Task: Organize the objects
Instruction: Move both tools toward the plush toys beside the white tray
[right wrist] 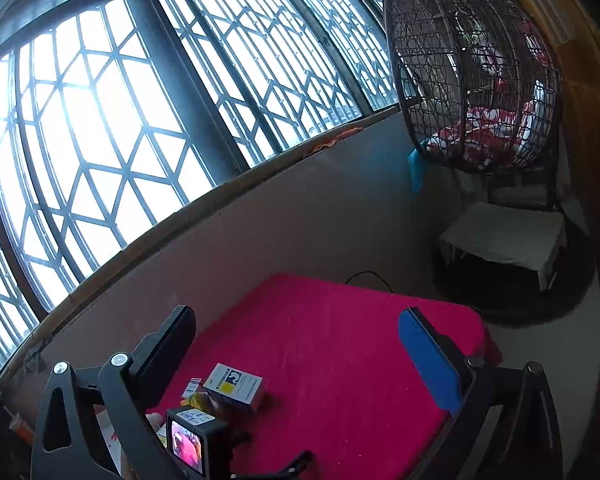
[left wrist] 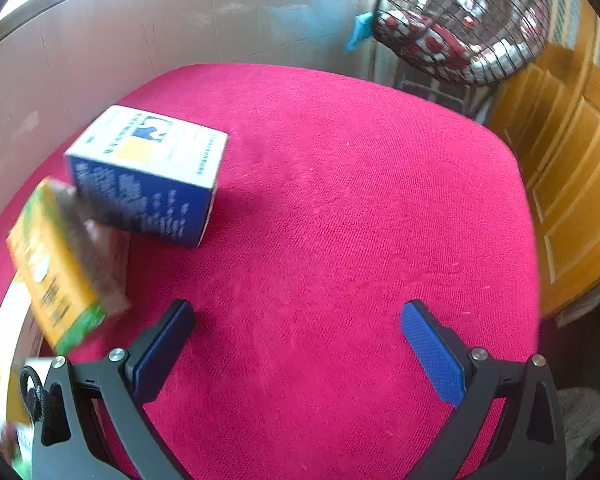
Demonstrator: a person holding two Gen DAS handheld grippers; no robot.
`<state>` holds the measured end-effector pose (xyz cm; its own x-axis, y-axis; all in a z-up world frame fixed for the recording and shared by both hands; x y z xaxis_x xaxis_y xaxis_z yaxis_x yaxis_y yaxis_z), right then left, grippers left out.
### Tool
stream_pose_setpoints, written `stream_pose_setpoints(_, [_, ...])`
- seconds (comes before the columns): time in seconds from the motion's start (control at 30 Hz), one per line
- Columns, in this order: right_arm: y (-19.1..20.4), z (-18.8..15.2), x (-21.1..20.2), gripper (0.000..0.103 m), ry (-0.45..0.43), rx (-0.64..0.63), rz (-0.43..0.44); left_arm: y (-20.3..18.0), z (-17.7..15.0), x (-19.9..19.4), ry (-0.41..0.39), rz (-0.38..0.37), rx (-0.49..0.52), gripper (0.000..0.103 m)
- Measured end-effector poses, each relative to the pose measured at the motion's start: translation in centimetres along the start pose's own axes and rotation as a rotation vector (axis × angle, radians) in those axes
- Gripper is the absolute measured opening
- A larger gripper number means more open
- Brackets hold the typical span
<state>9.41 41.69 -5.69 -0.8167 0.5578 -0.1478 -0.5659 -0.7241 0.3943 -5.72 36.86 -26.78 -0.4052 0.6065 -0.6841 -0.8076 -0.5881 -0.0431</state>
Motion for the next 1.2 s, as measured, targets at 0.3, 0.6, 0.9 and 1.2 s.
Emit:
stream_pose_setpoints(0.3, [6.8, 1.9, -1.4, 0.103, -0.097, -0.066, 0.163, 7.8, 1.7, -21.8, -0.46, 0.071, -0.202, 0.103])
stream_pose_setpoints(0.6, [18.7, -8.0, 2.4, 0.103, 0.169, -0.228, 0.431, 21.4, -12.0, -36.0, -0.521, 0.527, -0.343, 0.103])
stream_pose_setpoints(0.9, [25.7, -14.2, 3.1, 0.103, 0.292, -0.404, 0.591, 20.9, -14.1, -35.2, -0.487, 0.559, -0.387, 0.103])
stream_pose_setpoints(1.2, [18.4, -9.8, 4.2, 0.103, 0.235, -0.281, 0.448, 13.5, -10.3, -22.0, -0.246, 0.076, -0.048, 0.102])
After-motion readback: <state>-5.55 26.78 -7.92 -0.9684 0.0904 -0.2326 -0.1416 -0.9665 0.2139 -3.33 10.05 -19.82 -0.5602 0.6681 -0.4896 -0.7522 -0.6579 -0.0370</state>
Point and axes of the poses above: each gripper's, at about its wrist camera, not at the fingertips, and x roughly the way its jaws point, y to its left, z to its top, the point moved 9 cm from there along x, roughly the way its jaws point, and after that the axes turned 10 degrees about -y, right-handed, at the moved point
